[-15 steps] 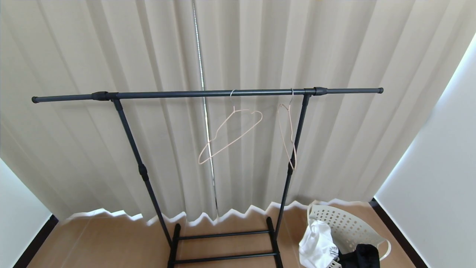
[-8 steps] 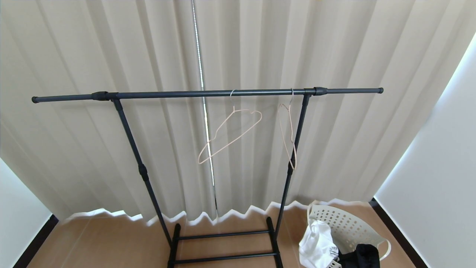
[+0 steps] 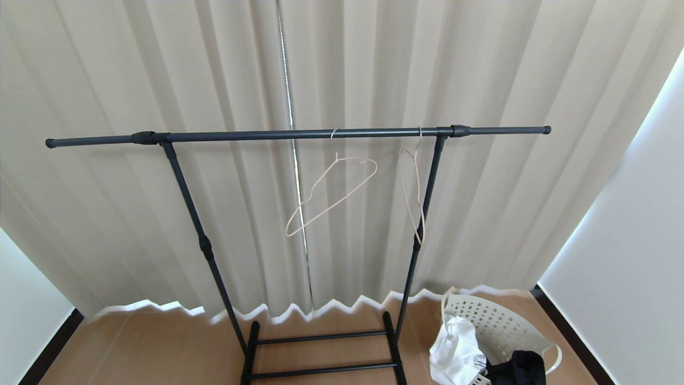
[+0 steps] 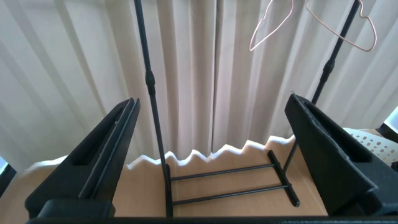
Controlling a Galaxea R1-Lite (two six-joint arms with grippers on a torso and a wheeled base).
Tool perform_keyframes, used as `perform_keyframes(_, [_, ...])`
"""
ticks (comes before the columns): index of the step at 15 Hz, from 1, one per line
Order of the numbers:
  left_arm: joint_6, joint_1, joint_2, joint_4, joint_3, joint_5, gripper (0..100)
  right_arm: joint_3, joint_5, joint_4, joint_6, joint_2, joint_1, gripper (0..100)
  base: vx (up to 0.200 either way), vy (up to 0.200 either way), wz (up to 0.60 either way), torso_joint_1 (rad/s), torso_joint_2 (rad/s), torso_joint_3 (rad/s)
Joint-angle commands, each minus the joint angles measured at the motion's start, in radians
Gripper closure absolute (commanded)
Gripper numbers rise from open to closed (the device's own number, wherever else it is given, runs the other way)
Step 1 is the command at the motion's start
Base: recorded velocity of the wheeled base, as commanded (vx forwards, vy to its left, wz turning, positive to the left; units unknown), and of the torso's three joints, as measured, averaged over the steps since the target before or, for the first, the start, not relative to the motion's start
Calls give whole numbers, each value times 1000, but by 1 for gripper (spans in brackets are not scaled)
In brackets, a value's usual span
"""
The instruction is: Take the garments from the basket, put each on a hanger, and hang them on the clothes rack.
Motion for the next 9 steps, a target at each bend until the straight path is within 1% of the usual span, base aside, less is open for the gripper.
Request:
perform_keyframes(1, [0, 0, 0, -1, 0, 0, 0, 0, 0, 0, -1, 0, 0, 0, 0, 0, 0, 0, 0, 0])
perform_keyframes(2, [-5, 0, 0, -1, 0, 0, 0, 0, 0, 0, -1, 0, 0, 0, 0, 0, 0, -46, 76, 46])
perform_keyframes(9, [-5, 0, 0, -1, 0, 0, 0, -1, 2, 0, 1, 0, 0, 0, 0, 0, 0, -138, 332, 177])
